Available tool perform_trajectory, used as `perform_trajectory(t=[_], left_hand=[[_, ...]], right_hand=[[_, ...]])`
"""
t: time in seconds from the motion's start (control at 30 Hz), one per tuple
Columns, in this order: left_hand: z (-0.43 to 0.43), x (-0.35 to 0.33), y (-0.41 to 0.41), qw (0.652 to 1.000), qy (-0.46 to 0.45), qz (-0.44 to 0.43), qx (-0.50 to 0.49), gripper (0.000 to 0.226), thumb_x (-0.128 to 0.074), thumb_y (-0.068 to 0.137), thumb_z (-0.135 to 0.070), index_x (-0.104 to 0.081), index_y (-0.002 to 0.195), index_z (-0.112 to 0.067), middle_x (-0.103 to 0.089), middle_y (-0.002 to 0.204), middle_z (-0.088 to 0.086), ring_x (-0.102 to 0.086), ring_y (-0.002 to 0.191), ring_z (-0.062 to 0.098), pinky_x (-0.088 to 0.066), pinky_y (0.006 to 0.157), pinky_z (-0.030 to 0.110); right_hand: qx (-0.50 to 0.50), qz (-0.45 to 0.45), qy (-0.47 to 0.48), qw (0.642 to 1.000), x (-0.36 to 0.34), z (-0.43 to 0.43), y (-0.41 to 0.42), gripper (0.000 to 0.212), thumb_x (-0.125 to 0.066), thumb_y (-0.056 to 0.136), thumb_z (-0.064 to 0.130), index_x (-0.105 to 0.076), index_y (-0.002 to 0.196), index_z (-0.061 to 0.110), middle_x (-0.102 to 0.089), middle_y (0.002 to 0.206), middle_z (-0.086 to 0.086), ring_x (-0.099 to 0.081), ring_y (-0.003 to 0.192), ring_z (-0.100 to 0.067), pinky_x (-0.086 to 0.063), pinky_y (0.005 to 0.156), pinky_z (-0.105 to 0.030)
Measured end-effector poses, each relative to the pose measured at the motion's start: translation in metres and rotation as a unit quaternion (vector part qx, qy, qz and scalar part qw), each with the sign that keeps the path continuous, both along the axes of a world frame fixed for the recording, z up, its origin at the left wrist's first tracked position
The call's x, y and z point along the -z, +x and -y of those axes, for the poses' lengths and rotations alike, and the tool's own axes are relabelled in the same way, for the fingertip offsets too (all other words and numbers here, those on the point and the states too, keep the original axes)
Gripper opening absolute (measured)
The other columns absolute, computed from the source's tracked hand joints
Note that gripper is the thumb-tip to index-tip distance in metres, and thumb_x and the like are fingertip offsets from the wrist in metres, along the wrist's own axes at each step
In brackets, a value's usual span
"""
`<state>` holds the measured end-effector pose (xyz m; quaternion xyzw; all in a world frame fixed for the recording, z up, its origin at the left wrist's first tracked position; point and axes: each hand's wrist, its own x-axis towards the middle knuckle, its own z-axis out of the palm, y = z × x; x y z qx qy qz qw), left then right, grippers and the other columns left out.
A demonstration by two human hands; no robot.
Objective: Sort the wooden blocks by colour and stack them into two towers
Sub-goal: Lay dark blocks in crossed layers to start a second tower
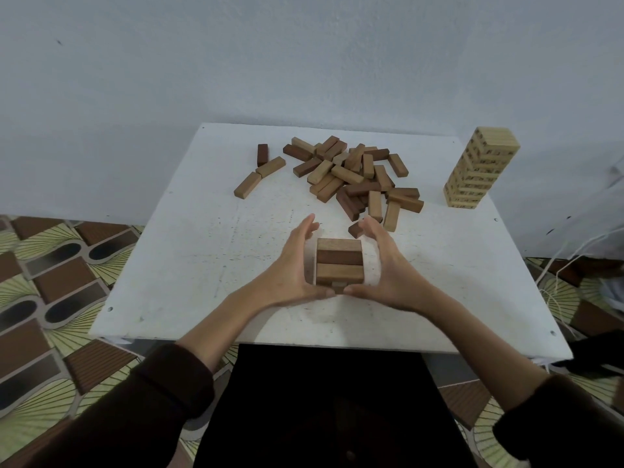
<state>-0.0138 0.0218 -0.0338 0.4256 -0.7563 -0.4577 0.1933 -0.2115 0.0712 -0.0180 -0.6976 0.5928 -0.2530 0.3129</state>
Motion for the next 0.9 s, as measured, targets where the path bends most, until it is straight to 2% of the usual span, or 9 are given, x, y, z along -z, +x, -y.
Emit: perform_trajectory(t=[0.1, 0.2, 0.33, 0.53, 0.77, 0.83, 0.9], left_hand=[[0.009, -0.009, -0.001, 1.0, -0.006, 0.008, 0.026, 0.124, -0.087, 0.065, -0.02, 0.004, 0.149, -0.026, -0.03, 0.144, -0.004, -0.028, 0.132, 0.004, -0.023, 0.105, 0.019], [0.013, -0.013, -0.003, 0.998, -0.009, 0.026, 0.052, 0.124, -0.086, 0.066, -0.018, 0.004, 0.149, -0.027, -0.035, 0.131, -0.006, -0.034, 0.122, 0.002, -0.025, 0.099, 0.012], [0.014, -0.011, -0.004, 0.998, -0.007, 0.024, 0.066, 0.124, -0.086, 0.066, -0.016, 0.005, 0.149, -0.025, -0.04, 0.122, -0.004, -0.041, 0.115, 0.004, -0.029, 0.09, -0.002], [0.012, -0.007, -0.005, 0.998, -0.014, 0.017, 0.054, 0.123, -0.086, 0.066, -0.018, 0.004, 0.149, -0.027, -0.04, 0.123, -0.001, -0.043, 0.116, 0.01, -0.029, 0.093, 0.008], [0.012, -0.006, -0.006, 0.999, -0.022, 0.015, 0.045, 0.122, -0.086, 0.066, -0.018, 0.003, 0.15, -0.025, -0.041, 0.122, 0.0, -0.044, 0.111, 0.007, -0.028, 0.085, -0.005], [0.012, -0.005, -0.006, 0.999, -0.017, 0.014, 0.044, 0.121, -0.086, 0.067, -0.017, 0.003, 0.149, -0.024, -0.041, 0.123, 0.0, -0.044, 0.113, 0.007, -0.028, 0.086, -0.005], [0.011, -0.005, -0.006, 0.999, -0.009, 0.011, 0.041, 0.123, -0.086, 0.066, -0.017, 0.004, 0.149, -0.024, -0.037, 0.128, -0.002, -0.041, 0.118, 0.008, -0.031, 0.093, 0.002]], right_hand=[[-0.05, -0.047, 0.016, 0.998, -0.01, 0.012, -0.005, 0.118, -0.084, 0.067, 0.031, 0.0, 0.149, 0.019, -0.029, 0.148, -0.003, -0.025, 0.129, -0.005, -0.021, 0.104, -0.021], [-0.087, -0.094, 0.016, 0.992, -0.016, 0.018, -0.003, 0.116, -0.084, 0.067, 0.029, -0.002, 0.149, 0.018, -0.032, 0.144, -0.004, -0.029, 0.131, -0.014, -0.024, 0.103, -0.021], [-0.107, -0.117, 0.008, 0.987, -0.016, 0.021, 0.001, 0.113, -0.084, 0.067, 0.03, -0.006, 0.148, 0.018, -0.037, 0.136, -0.005, -0.034, 0.12, -0.014, -0.031, 0.099, -0.022], [-0.111, -0.12, 0.008, 0.986, -0.014, 0.023, 0.005, 0.11, -0.082, 0.069, 0.032, -0.008, 0.148, 0.016, -0.038, 0.134, -0.007, -0.034, 0.113, -0.01, -0.034, 0.098, -0.025], [-0.103, -0.118, 0.014, 0.988, -0.016, 0.023, 0.007, 0.109, -0.082, 0.07, 0.029, -0.008, 0.148, 0.017, -0.037, 0.136, -0.007, -0.036, 0.118, -0.016, -0.036, 0.1, -0.028], [-0.101, -0.112, 0.013, 0.989, -0.016, 0.024, 0.007, 0.11, -0.083, 0.069, 0.029, -0.007, 0.148, 0.017, -0.038, 0.135, -0.007, -0.037, 0.119, -0.017, -0.038, 0.102, -0.033], [-0.098, -0.101, 0.01, 0.99, -0.013, 0.023, 0.006, 0.114, -0.084, 0.067, 0.031, -0.006, 0.148, 0.015, -0.038, 0.134, -0.007, -0.036, 0.118, -0.015, -0.038, 0.104, -0.034]])
